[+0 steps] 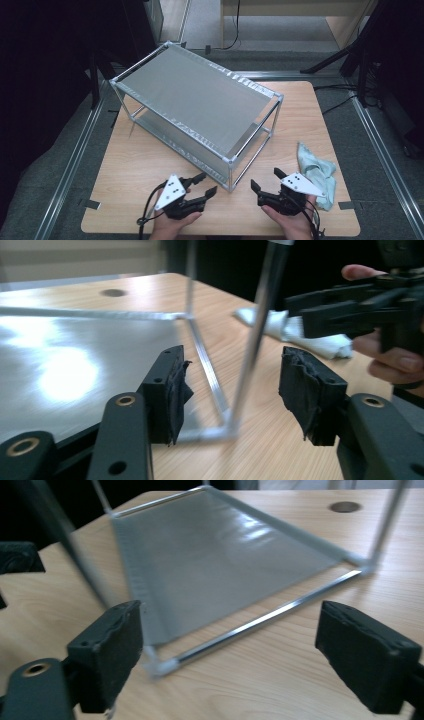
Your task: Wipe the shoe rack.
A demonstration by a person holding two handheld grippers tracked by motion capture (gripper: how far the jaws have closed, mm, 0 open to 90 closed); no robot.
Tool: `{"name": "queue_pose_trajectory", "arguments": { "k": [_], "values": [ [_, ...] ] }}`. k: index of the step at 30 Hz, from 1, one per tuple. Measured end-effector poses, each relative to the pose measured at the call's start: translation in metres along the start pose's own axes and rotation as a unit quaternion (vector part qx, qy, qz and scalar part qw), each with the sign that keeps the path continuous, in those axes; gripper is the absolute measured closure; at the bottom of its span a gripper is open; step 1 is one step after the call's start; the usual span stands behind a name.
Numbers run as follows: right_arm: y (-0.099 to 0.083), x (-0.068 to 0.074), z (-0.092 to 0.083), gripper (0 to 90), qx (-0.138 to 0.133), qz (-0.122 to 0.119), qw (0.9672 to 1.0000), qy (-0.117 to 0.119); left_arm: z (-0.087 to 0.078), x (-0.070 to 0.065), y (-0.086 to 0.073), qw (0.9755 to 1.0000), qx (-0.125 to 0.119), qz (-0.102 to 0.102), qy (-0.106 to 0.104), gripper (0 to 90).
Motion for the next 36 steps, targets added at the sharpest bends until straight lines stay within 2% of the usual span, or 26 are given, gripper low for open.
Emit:
{"name": "queue_pose_trajectory", "arguments": {
  "k": [3, 4, 5, 6, 7, 8, 10, 12, 13, 14, 15, 16, 17, 18, 19, 20, 21, 22, 24, 27, 28, 29, 31, 32, 35, 36],
  "values": [
    [0.004, 0.02, 0.004, 6.0, -0.006, -0.01, 0.9997, 0.021, -0.025, 0.028, -0.001, 0.9992, -0.013, -0.021, 0.032, 41.8],
    [0.004, 0.02, 0.004, 6.0, -0.006, -0.01, 0.9997, 0.021, -0.025, 0.028, -0.001, 0.9992, -0.013, -0.021, 0.032, 41.8],
    [0.004, 0.033, 0.007, 5.3, -0.004, -0.018, 0.9994, 0.03, -0.037, 0.049, -0.005, 0.9977, -0.022, -0.039, 0.051, 41.9],
    [0.004, 0.033, 0.007, 5.3, -0.004, -0.018, 0.9994, 0.03, -0.037, 0.049, -0.005, 0.9977, -0.022, -0.039, 0.051, 42.0],
    [0.003, 0.043, 0.011, 6.2, -0.002, -0.019, 0.9993, 0.032, -0.043, 0.069, -0.008, 0.9959, -0.017, -0.056, 0.069, 42.5],
    [0.003, 0.049, 0.014, 7.8, -0.001, -0.02, 0.9992, 0.034, -0.044, 0.076, -0.007, 0.9953, -0.016, -0.066, 0.07, 43.1],
    [0.003, 0.058, 0.021, 15.3, -0.002, -0.027, 0.9989, 0.039, -0.048, 0.088, -0.002, 0.9937, -0.025, -0.076, 0.079, 43.7],
    [0.004, 0.063, 0.03, 20.6, 0.002, -0.024, 0.9992, 0.034, -0.051, 0.096, 0.003, 0.9922, -0.035, -0.086, 0.084, 43.6],
    [0.004, 0.064, 0.034, 26.3, 0.001, -0.021, 0.9992, 0.033, -0.051, 0.096, 0.003, 0.9922, -0.035, -0.086, 0.084, 45.7],
    [0.004, 0.066, 0.037, 32.8, 0.002, -0.02, 0.9993, 0.03, -0.053, 0.1, 0.001, 0.9919, -0.026, -0.071, 0.102, 50.5],
    [0.004, 0.067, 0.041, 39.0, 0.002, -0.02, 0.9994, 0.029, -0.053, 0.1, 0.0, 0.9922, -0.022, -0.068, 0.103, 51.6],
    [0.004, 0.067, 0.041, 39.0, 0.002, -0.02, 0.9994, 0.029, -0.053, 0.1, 0.0, 0.9922, -0.022, -0.068, 0.103, 51.4],
    [0.004, 0.074, 0.045, 49.9, 0.001, -0.028, 0.9989, 0.039, -0.054, 0.099, -0.001, 0.9926, -0.021, -0.068, 0.099, 50.0],
    [0.005, 0.075, 0.047, 54.0, 0.002, -0.037, 0.9987, 0.034, -0.054, 0.099, -0.001, 0.9926, -0.021, -0.067, 0.1, 47.7],
    [0.005, 0.075, 0.048, 60.6, 0.004, -0.045, 0.9987, 0.025, -0.054, 0.1, -0.001, 0.9922, -0.021, -0.066, 0.104, 46.0],
    [0.005, 0.075, 0.048, 60.6, 0.004, -0.045, 0.9987, 0.025, -0.054, 0.1, -0.001, 0.9922, -0.021, -0.066, 0.104, 45.1],
    [0.004, 0.075, 0.048, 70.3, 0.007, -0.045, 0.9987, 0.024, -0.055, 0.102, -0.001, 0.9916, -0.023, -0.067, 0.109, 45.0],
    [0.004, 0.073, 0.048, 75.4, 0.007, -0.045, 0.9987, 0.021, -0.055, 0.104, 0.0, 0.9911, -0.024, -0.069, 0.111, 44.7],
    [0.002, 0.069, 0.045, 78.9, 0.008, -0.043, 0.9987, 0.027, -0.057, 0.108, -0.001, 0.9899, -0.024, -0.073, 0.12, 44.5],
    [-0.002, 0.057, 0.037, 79.4, 0.009, -0.041, 0.999, 0.018, -0.06, 0.115, 0.0, 0.9879, -0.025, -0.078, 0.132, 45.2],
    [-0.003, 0.054, 0.035, 79.3, 0.008, -0.036, 0.9991, 0.02, -0.06, 0.115, 0.0, 0.9879, -0.025, -0.078, 0.132, 45.3],
    [-0.005, 0.049, 0.031, 79.3, 0.008, -0.035, 0.9992, 0.02, -0.061, 0.12, 0.001, 0.9865, -0.026, -0.08, 0.14, 45.2],
    [-0.008, 0.04, 0.025, 79.2, 0.008, -0.033, 0.9993, 0.018, -0.062, 0.123, 0.001, 0.9859, -0.026, -0.08, 0.144, 45.2],
    [-0.008, 0.04, 0.025, 79.2, 0.008, -0.033, 0.9993, 0.018, -0.063, 0.126, 0.001, 0.9852, -0.025, -0.082, 0.148, 45.2],
    [-0.013, 0.021, 0.013, 78.7, 0.014, -0.019, 0.9997, 0.011, -0.067, 0.138, 0.005, 0.9824, -0.032, -0.089, 0.161, 45.9],
    [-0.013, 0.021, 0.013, 78.7, 0.014, -0.019, 0.9997, 0.011, -0.067, 0.138, 0.005, 0.9824, -0.032, -0.089, 0.161, 45.8]
  ]
}}
Point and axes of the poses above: each handheld gripper's, and its own axes: z roughly forward along the jaws, y roughly out of its top, x roughly to its left, the point moved 10 cm from there along z, roughly forward along the jaws, and after that the axes turned 12 degrees about -z, right-handed, at the moved point
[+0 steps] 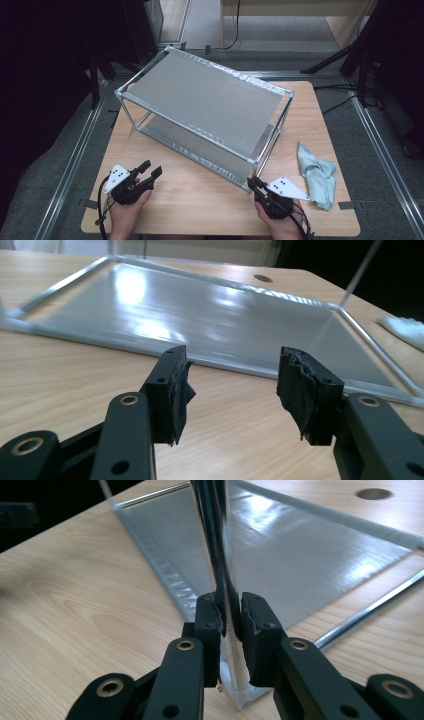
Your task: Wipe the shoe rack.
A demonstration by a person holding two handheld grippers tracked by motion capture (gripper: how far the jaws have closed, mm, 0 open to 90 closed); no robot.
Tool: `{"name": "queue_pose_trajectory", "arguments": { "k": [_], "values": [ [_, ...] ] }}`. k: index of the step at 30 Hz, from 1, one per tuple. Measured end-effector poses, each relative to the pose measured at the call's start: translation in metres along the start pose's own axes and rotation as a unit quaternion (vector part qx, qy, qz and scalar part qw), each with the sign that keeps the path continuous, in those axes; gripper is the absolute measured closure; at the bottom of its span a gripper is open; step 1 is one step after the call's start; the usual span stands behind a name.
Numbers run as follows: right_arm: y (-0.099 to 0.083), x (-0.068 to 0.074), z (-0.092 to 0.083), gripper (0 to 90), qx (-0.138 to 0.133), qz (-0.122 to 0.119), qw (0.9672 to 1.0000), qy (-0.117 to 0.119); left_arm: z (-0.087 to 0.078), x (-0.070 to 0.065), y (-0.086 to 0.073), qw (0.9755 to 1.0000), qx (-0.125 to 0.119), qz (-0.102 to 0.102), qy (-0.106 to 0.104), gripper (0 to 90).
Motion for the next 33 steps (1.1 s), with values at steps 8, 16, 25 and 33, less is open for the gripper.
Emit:
{"name": "queue_pose_trajectory", "arguments": {
  "k": [8, 16, 25, 33],
  "values": [
    [-0.012, -0.025, -0.024, 78.9, 0.012, 0.012, 0.9994, -0.031, 0.011, 0.035, 0.024, 0.9988, -0.022, -0.023, 0.038, 44.1],
    [-0.022, -0.037, -0.044, 78.6, 0.008, 0.027, 0.9982, -0.054, 0.024, 0.061, 0.048, 0.9955, -0.047, -0.024, 0.079, 45.7],
    [-0.03, -0.044, -0.059, 78.1, 0.005, 0.039, 0.9973, -0.062, 0.041, 0.08, 0.056, 0.992, -0.044, -0.016, 0.117, 54.3],
    [-0.031, -0.049, -0.062, 78.1, 0.007, 0.043, 0.9969, -0.066, 0.04, 0.083, 0.05, 0.9931, -0.025, -0.01, 0.114, 79.0]
  ]
}}
Point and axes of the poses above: each handheld gripper's, and its own axes: z roughly forward along the jaws, y roughly out of its top, x roughly to its left, the point moved 10 cm from there along z, roughly forward along the jaws, and after that the axes turned 12 degrees about -z, right-handed, at the moved point
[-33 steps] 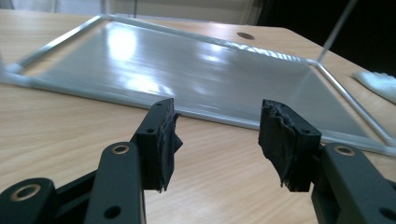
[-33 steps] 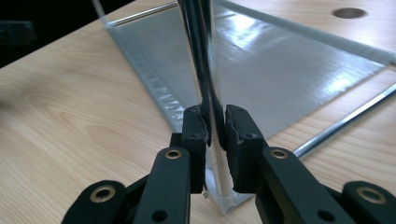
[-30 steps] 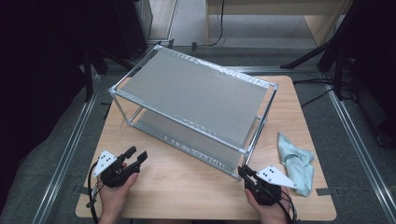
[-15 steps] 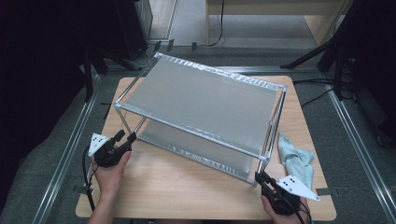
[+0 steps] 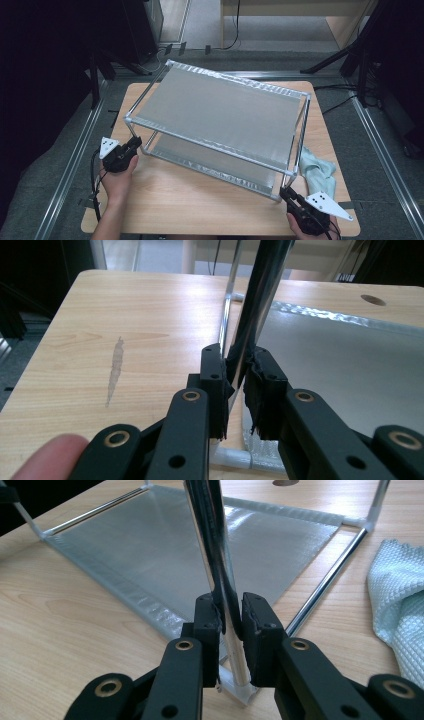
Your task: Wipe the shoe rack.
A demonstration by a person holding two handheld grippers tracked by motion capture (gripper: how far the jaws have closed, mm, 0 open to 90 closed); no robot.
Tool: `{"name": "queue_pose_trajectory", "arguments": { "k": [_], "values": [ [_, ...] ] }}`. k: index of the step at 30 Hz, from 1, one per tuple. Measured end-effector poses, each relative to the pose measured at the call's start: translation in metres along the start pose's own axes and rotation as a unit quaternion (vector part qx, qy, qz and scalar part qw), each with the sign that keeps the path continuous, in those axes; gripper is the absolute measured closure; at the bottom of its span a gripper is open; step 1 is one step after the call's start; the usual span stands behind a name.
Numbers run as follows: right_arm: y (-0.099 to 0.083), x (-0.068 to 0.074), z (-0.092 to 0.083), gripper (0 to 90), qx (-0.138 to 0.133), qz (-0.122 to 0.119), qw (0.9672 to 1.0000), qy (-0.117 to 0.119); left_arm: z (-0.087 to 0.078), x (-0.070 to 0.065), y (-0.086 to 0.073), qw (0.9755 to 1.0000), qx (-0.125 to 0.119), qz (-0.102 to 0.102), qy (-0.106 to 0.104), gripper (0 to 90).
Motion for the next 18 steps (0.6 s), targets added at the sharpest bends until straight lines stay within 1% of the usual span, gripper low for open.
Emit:
{"name": "queue_pose_trajectory", "arguments": {
  "k": [3, 4, 6, 7, 8, 9, 10, 11, 12, 14, 15, 16, 18],
  "values": [
    [0.001, -0.001, 0.002, 78.1, 0.002, 0.002, 1.0, -0.003, -0.005, 0.001, -0.002, 1.0, 0.001, -0.002, 0.002, 78.9],
    [0.003, -0.003, 0.005, 78.1, 0.004, 0.003, 1.0, -0.007, -0.011, 0.003, -0.003, 1.0, 0.002, -0.009, -0.001, 78.7],
    [0.005, -0.007, 0.009, 78.1, 0.007, 0.003, 0.9999, -0.01, -0.018, 0.004, -0.006, 0.9999, 0.003, -0.01, -0.003, 78.6],
    [0.005, -0.007, 0.009, 78.1, 0.007, 0.003, 0.9999, -0.01, -0.018, 0.004, -0.006, 0.9999, 0.003, -0.01, -0.003, 78.6],
    [0.007, -0.009, 0.01, 78.1, 0.008, 0.004, 0.9999, -0.011, -0.023, 0.003, -0.007, 1.0, 0.004, -0.006, -0.006, 78.6],
    [0.011, -0.015, 0.013, 78.0, 0.009, 0.009, 0.9998, -0.015, -0.03, 0.002, -0.008, 1.0, 0.002, -0.003, -0.008, 78.8],
    [0.013, -0.017, 0.015, 78.1, 0.009, 0.01, 0.9998, -0.016, -0.03, 0.002, -0.008, 1.0, 0.002, -0.003, -0.008, 79.0],
    [0.013, -0.017, 0.015, 78.1, 0.009, 0.01, 0.9998, -0.016, -0.035, 0.001, -0.009, 1.0, 0.0, 0.0, -0.008, 79.0],
    [0.018, -0.022, 0.017, 78.3, 0.008, 0.011, 0.9997, -0.021, -0.043, -0.001, -0.01, 0.9999, -0.004, 0.007, -0.009, 79.5],
    [0.022, -0.027, 0.019, 78.3, 0.006, 0.015, 0.9995, -0.026, -0.051, -0.004, -0.012, 0.9998, -0.006, 0.012, -0.014, 79.8],
    [0.024, -0.03, 0.02, 78.3, 0.005, 0.015, 0.9995, -0.029, -0.051, -0.004, -0.012, 0.9998, -0.006, 0.012, -0.014, 79.8],
    [0.026, -0.032, 0.021, 78.4, 0.004, 0.018, 0.9994, -0.031, -0.059, -0.007, -0.014, 0.9997, -0.005, 0.01, -0.023, 79.8],
    [0.029, -0.037, 0.023, 78.3, 0.003, 0.02, 0.9992, -0.034, -0.065, -0.01, -0.016, 0.9995, -0.003, 0.011, -0.029, 79.7]
  ]
}}
Point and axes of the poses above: each handheld gripper's, and its own axes: z roughly forward along the jaws, y roughly out of its top, x roughly to its left, the point moved 10 cm from there along z, roughly forward along the jaws, and after that the axes turned 12 degrees about -z, right-handed, at the moved point
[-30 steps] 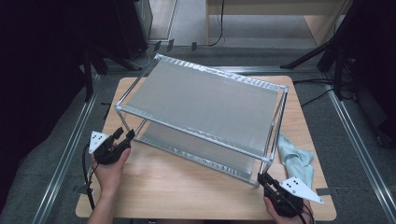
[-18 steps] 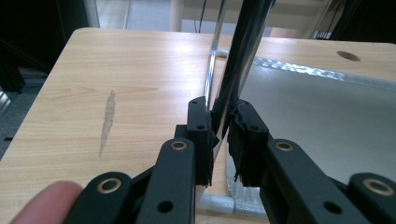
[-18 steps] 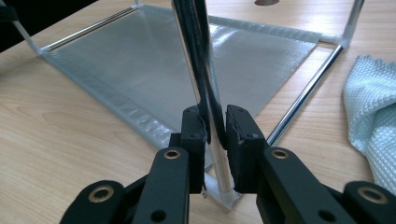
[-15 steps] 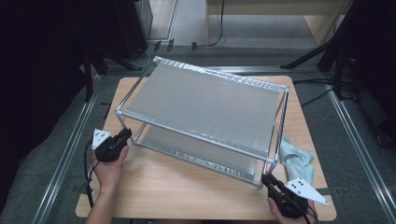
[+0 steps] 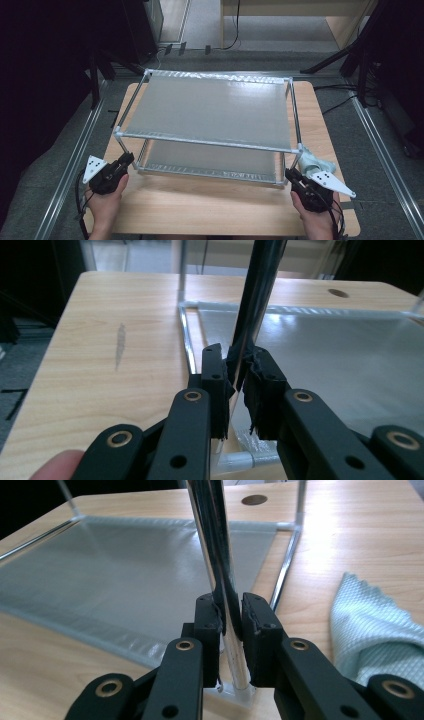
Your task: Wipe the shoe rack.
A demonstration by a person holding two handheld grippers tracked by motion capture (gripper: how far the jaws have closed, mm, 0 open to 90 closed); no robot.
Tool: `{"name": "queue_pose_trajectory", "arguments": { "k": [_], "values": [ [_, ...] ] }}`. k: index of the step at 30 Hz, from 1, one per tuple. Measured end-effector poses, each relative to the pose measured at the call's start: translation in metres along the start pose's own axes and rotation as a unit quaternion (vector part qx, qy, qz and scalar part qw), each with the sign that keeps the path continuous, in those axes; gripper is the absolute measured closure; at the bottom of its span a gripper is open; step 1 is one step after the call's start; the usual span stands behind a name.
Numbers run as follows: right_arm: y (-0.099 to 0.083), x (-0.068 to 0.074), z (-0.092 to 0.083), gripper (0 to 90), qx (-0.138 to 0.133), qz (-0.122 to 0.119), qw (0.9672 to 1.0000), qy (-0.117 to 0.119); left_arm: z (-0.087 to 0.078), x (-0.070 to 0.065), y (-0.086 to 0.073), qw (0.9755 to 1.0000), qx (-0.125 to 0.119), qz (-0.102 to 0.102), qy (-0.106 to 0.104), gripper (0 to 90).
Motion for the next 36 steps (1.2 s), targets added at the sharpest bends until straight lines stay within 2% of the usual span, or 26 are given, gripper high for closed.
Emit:
{"name": "queue_pose_trajectory", "arguments": {
  "k": [6, 11, 16, 20, 24, 27, 28, 29, 30, 31, 32, 34, 36],
  "values": [
    [0.005, -0.01, 0.008, 78.1, 0.0, 0.008, 0.9999, -0.01, -0.013, -0.007, -0.008, 1.0, 0.007, -0.002, -0.006, 79.6],
    [0.012, -0.031, 0.021, 77.5, 0.006, 0.026, 0.9992, -0.031, -0.024, -0.025, -0.021, 0.9995, 0.017, 0.007, -0.027, 79.7],
    [0.015, -0.045, 0.038, 77.2, 0.011, 0.037, 0.9981, -0.048, -0.03, -0.034, -0.035, 0.999, 0.029, 0.012, -0.032, 79.6],
    [0.015, -0.049, 0.051, 77.3, 0.012, 0.035, 0.998, -0.051, -0.038, -0.037, -0.045, 0.9988, 0.036, 0.009, -0.031, 79.2],
    [0.016, -0.048, 0.056, 77.6, 0.008, 0.029, 0.9983, -0.05, -0.046, -0.039, -0.05, 0.9988, 0.037, 0.004, -0.031, 78.8],
    [0.016, -0.047, 0.055, 77.7, 0.007, 0.026, 0.9985, -0.048, -0.046, -0.038, -0.05, 0.9989, 0.034, 0.003, -0.032, 78.8],
    [0.015, -0.048, 0.055, 77.0, 0.006, 0.021, 0.9988, -0.043, -0.046, -0.038, -0.049, 0.9989, 0.027, 0.004, -0.039, 78.6],
    [0.016, -0.048, 0.053, 73.9, 0.002, 0.02, 0.9992, -0.034, -0.046, -0.038, -0.048, 0.9986, 0.025, -0.004, -0.047, 78.1],
    [0.016, -0.048, 0.053, 73.9, 0.002, 0.02, 0.9992, -0.034, -0.046, -0.038, -0.048, 0.9986, 0.025, -0.004, -0.047, 73.9],
    [0.022, -0.048, 0.044, 60.0, -0.012, 0.024, 0.9996, -0.008, -0.047, -0.038, -0.043, 0.9979, 0.011, -0.02, -0.061, 68.8],
    [0.025, -0.049, 0.038, 53.7, -0.013, 0.019, 0.9997, -0.001, -0.048, -0.038, -0.04, 0.9976, 0.005, -0.022, -0.065, 65.3],
    [0.029, -0.053, 0.021, 48.1, -0.02, 0.008, 0.9998, 0.004, -0.05, -0.04, -0.036, 0.9971, -0.006, -0.023, -0.073, 59.9],
    [0.027, -0.062, 0.006, 45.3, -0.021, 0.002, 0.9998, -0.002, -0.05, -0.041, -0.033, 0.997, -0.013, -0.022, -0.073, 58.8]
  ]
}}
Point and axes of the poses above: each handheld gripper's, and its own axes: z roughly forward along the jaws, y roughly out of its top, x roughly to its left, the point moved 10 cm from there along z, roughly forward along the jaws, and after that the axes turned 12 degrees about -z, right-handed, at the moved point
